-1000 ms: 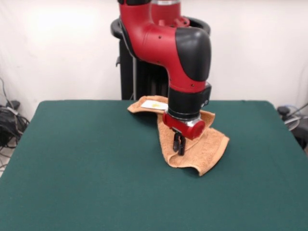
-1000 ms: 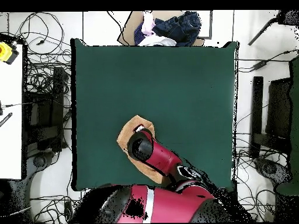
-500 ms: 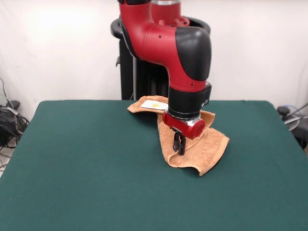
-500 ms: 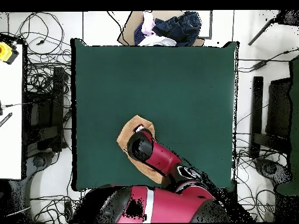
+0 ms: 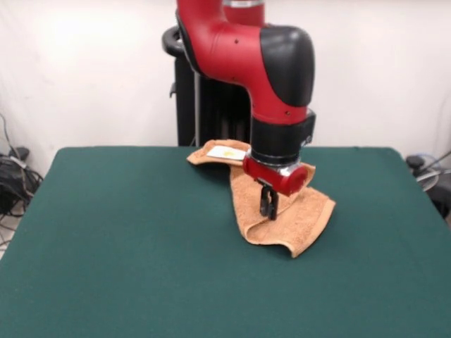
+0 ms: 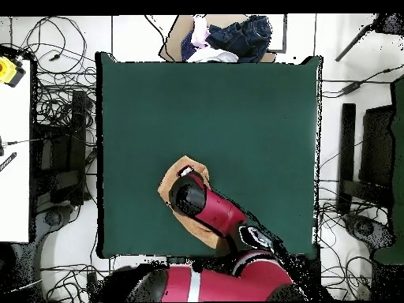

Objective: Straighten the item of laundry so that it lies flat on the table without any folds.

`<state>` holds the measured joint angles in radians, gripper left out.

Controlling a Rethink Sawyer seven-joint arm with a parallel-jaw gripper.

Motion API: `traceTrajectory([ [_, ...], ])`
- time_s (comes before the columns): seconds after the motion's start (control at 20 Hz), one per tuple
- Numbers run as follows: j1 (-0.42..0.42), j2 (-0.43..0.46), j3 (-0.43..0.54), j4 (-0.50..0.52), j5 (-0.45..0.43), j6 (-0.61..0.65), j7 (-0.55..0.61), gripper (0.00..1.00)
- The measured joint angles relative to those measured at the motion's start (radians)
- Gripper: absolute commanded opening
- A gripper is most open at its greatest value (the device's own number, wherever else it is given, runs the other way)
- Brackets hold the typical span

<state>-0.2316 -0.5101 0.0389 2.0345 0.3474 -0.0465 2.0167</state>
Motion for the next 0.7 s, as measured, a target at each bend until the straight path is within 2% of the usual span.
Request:
traceTrajectory([
  [0.5,0.075,-0.178,-0.087,0.001,0.0,0.296,0.0,0.0],
  [0.7,0.069,-0.218,-0.098,0.001,0.0,0.323,0.0,0.0],
])
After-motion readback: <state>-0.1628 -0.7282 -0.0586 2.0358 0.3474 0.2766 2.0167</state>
